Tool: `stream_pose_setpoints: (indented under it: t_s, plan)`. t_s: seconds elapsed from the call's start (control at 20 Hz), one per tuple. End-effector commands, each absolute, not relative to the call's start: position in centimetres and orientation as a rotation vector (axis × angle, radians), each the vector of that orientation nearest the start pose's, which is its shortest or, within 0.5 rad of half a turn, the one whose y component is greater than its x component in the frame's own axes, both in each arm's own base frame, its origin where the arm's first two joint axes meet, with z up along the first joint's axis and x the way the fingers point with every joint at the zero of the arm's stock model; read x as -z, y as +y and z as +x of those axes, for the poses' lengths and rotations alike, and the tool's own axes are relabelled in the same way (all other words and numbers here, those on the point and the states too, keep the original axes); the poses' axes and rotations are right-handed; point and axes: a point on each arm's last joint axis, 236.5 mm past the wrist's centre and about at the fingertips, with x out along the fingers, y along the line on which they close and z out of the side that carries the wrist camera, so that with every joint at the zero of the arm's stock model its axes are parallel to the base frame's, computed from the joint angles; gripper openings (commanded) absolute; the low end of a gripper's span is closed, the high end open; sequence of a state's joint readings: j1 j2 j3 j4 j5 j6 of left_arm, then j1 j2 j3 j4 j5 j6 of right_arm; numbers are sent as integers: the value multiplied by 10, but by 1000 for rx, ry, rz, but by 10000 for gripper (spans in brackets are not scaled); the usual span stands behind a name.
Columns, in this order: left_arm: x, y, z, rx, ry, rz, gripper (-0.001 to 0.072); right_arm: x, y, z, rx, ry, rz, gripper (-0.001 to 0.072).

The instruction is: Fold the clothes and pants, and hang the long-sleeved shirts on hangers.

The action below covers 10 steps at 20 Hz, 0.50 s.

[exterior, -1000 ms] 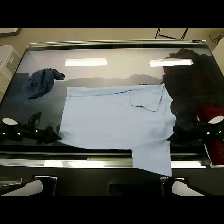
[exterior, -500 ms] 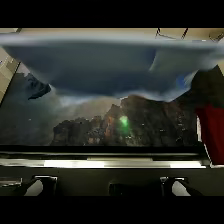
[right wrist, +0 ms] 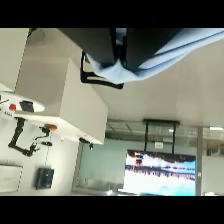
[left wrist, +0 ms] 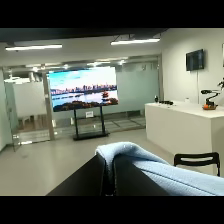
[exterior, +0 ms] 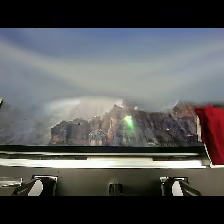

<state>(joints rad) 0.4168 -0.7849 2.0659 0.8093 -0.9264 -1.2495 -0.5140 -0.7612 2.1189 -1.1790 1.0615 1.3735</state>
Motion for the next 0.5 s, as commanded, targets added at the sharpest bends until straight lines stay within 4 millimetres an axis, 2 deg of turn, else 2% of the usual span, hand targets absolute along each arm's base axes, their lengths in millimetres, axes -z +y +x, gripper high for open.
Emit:
stream_pose_setpoints:
  t_s: [0.0,0.05,0.1,0.15,0.25,0.3,0.4,0.45]
  plan:
    - [-626,-61,181,212,-439,14,21,-610,-9,170,180,-338,-132,36]
    - [-613,-59,193,218,-386,7,21,-601,-14,182,177,-294,-114,36]
    - [-594,-56,210,226,-310,-14,21,-579,-23,204,168,-193,-89,36]
    - [-565,-48,237,236,-203,-62,20,-544,-34,229,154,-44,-62,36]
    - [-490,-33,291,258,43,-151,21,-439,-54,286,86,372,69,35]
    - [-440,-27,321,277,187,-210,21,-378,-56,311,11,585,149,33]
    - [-337,-26,370,321,437,-305,21,-269,-52,344,-70,917,259,33]
    - [-284,-29,386,341,556,-342,21,-210,-45,355,-88,1079,268,33]
